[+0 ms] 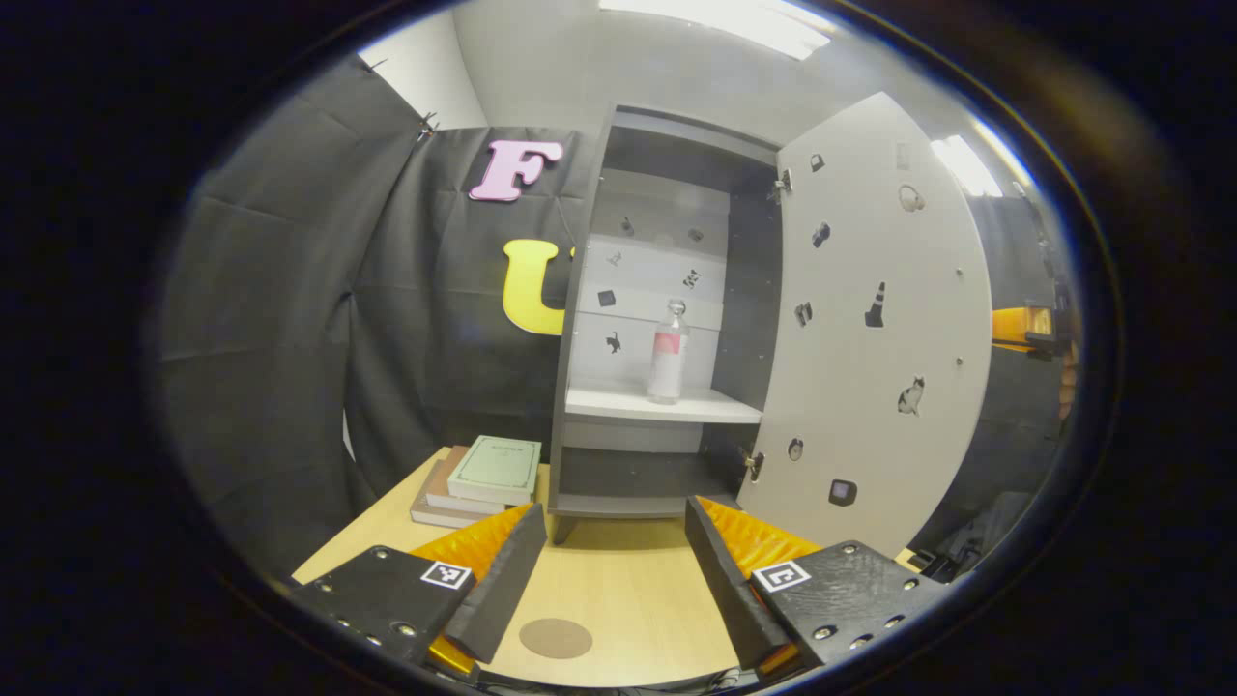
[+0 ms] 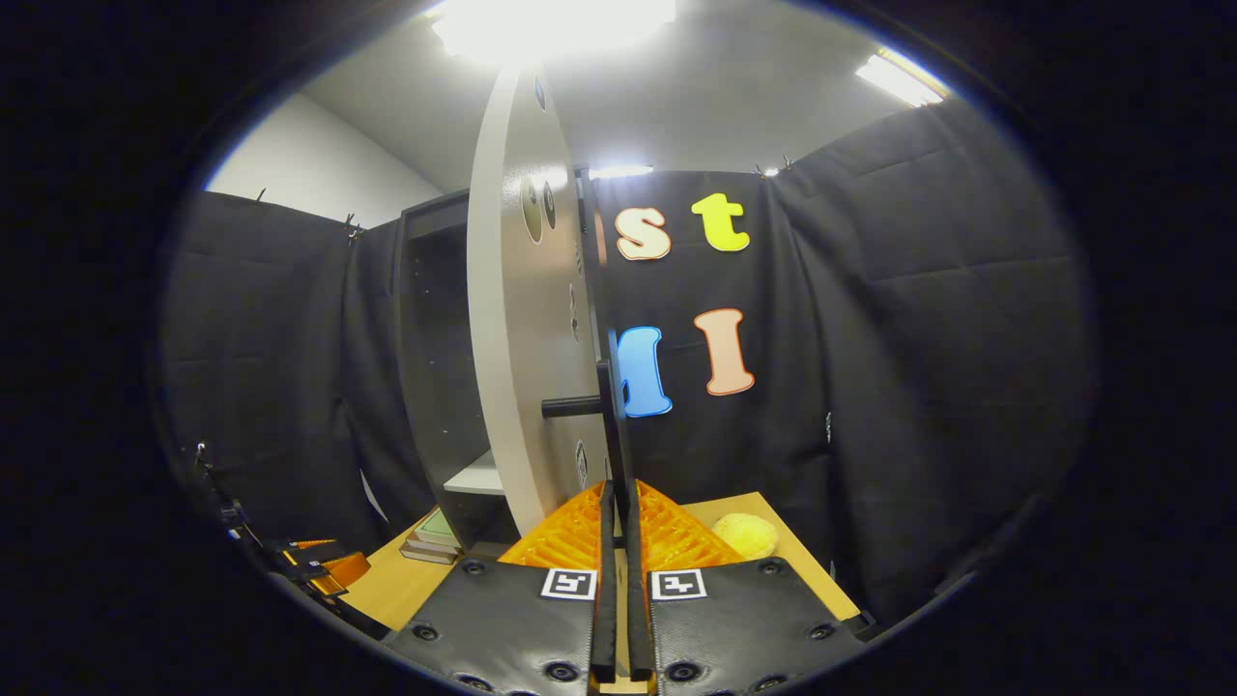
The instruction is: Open the cabinet door with the right hand, grasp the bottle in the cabinet with the left hand and place it on the coaster, then close the cabinet door with the right hand.
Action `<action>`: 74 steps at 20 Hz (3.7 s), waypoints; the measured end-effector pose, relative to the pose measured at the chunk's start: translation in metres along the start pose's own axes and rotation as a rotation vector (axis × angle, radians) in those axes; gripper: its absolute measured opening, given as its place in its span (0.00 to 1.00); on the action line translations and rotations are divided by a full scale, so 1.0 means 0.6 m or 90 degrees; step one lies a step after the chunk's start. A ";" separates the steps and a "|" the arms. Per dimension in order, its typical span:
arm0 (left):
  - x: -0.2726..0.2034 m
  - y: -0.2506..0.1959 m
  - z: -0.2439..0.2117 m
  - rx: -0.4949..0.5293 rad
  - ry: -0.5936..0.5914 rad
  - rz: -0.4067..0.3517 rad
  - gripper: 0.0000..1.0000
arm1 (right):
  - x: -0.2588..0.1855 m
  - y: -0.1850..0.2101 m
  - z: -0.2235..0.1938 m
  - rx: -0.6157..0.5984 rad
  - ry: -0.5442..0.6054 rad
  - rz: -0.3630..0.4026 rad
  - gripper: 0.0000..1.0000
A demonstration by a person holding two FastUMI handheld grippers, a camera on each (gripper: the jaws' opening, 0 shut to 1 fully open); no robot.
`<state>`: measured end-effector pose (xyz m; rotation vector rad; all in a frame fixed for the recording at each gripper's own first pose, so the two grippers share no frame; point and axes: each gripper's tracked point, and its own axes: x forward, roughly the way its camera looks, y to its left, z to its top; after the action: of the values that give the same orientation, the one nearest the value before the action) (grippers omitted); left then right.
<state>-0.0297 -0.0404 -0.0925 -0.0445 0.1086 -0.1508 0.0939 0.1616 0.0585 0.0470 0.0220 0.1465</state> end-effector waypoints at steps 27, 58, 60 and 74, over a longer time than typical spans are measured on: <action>0.396 -0.092 0.243 0.012 -0.057 -0.127 0.89 | -0.008 -0.095 0.005 0.019 0.004 -0.165 0.91; 0.739 -0.154 0.177 0.064 0.009 -0.126 0.82 | 0.024 -0.117 -0.032 0.023 0.067 -0.192 0.94; 0.734 -0.159 0.175 0.062 0.013 -0.135 0.75 | 0.025 -0.107 -0.033 0.039 0.070 -0.180 0.94; 0.521 -0.141 0.248 0.077 -0.083 -0.142 0.72 | 0.038 -0.079 -0.028 0.044 0.057 -0.110 0.94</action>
<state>0.2817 -0.1664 0.0271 0.0551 -0.0359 -0.3765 0.1231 0.1186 0.0390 0.1072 0.1203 -0.0255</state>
